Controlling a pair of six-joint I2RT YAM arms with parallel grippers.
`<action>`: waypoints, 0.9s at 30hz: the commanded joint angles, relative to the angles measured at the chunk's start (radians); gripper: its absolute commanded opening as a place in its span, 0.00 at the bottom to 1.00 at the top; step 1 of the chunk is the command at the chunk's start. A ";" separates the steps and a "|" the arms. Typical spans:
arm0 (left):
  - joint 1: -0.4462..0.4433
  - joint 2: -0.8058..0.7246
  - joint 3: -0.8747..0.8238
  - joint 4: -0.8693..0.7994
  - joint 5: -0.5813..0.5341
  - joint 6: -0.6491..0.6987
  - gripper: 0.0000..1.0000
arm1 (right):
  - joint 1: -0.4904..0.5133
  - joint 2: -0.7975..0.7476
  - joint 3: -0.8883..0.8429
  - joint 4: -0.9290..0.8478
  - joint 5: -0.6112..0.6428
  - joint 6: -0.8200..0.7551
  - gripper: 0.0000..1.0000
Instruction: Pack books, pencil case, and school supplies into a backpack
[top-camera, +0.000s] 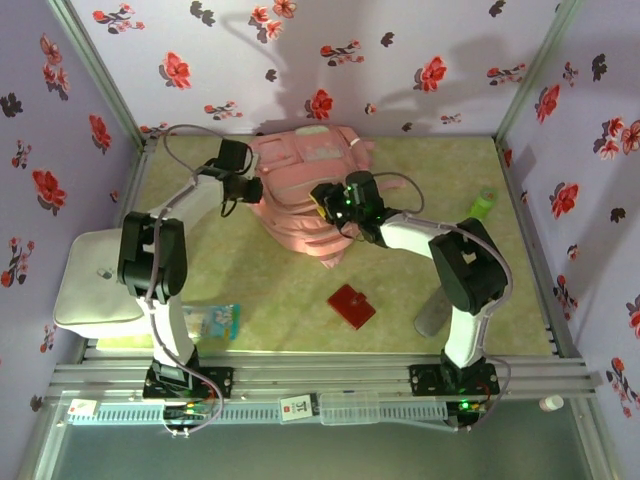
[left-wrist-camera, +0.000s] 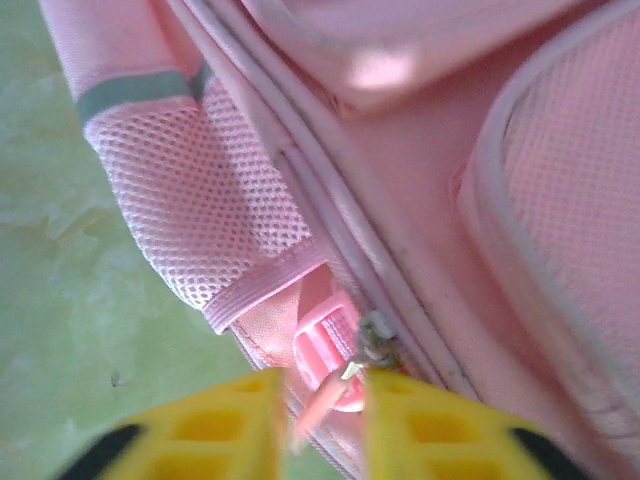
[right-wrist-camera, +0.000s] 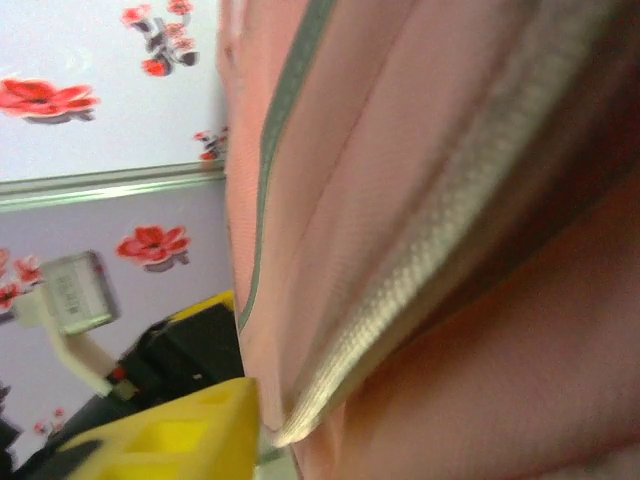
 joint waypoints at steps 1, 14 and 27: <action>0.011 -0.117 -0.040 0.002 -0.011 -0.072 0.41 | -0.011 -0.128 -0.016 -0.186 0.087 -0.148 0.53; 0.044 -0.400 -0.119 -0.193 -0.022 -0.151 0.85 | -0.061 -0.564 -0.103 -0.933 0.643 -0.566 0.85; 0.045 -0.477 -0.193 -0.131 0.003 -0.144 1.00 | -0.169 -0.663 -0.300 -1.238 0.802 -0.371 0.94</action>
